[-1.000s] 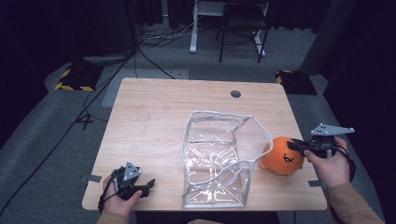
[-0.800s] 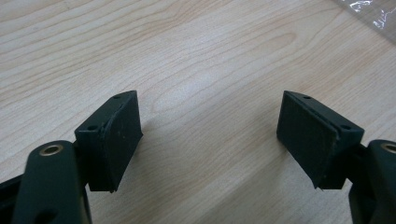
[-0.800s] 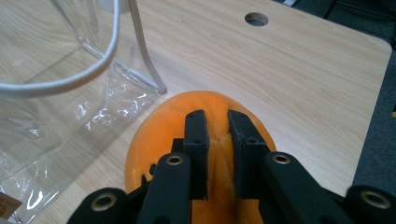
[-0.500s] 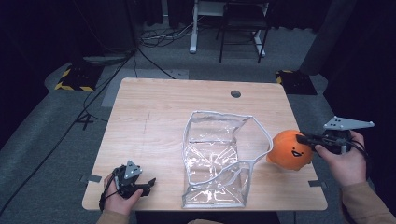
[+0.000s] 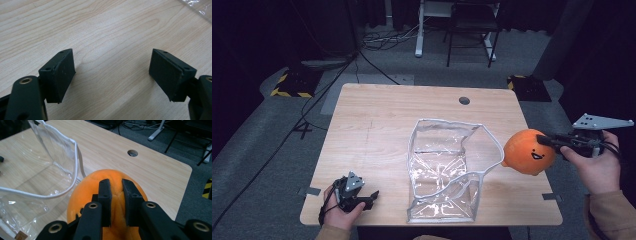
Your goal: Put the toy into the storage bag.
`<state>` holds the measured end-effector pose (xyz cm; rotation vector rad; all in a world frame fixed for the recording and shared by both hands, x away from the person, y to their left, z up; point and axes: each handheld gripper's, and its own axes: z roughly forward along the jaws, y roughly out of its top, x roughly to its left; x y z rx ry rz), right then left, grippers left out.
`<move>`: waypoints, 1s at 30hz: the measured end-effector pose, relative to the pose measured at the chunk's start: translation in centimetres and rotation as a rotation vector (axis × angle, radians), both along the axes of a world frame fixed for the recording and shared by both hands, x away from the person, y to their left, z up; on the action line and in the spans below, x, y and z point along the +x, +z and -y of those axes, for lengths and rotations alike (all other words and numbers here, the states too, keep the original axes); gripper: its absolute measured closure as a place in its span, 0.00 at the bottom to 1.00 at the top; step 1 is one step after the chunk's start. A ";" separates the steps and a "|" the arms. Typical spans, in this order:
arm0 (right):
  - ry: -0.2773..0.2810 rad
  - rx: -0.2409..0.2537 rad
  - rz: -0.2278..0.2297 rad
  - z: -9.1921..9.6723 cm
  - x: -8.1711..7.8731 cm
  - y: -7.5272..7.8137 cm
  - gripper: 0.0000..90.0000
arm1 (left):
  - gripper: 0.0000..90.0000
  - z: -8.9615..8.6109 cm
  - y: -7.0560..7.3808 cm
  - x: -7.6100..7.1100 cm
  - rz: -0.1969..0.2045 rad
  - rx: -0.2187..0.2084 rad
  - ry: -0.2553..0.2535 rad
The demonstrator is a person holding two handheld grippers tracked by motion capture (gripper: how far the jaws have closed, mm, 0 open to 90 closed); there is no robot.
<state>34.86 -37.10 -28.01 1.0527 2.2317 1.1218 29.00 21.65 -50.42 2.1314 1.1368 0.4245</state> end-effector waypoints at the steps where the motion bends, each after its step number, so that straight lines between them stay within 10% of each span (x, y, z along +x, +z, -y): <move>1: 0.000 0.007 0.005 0.0 0.0 0.1 0.87 | 0.23 0.0 0.0 0.0 0.000 -0.001 0.000; 30: 0.021 0.042 0.118 -0.2 -1.0 5.4 0.87 | 0.23 0.0 0.0 0.1 -0.004 -0.001 -0.003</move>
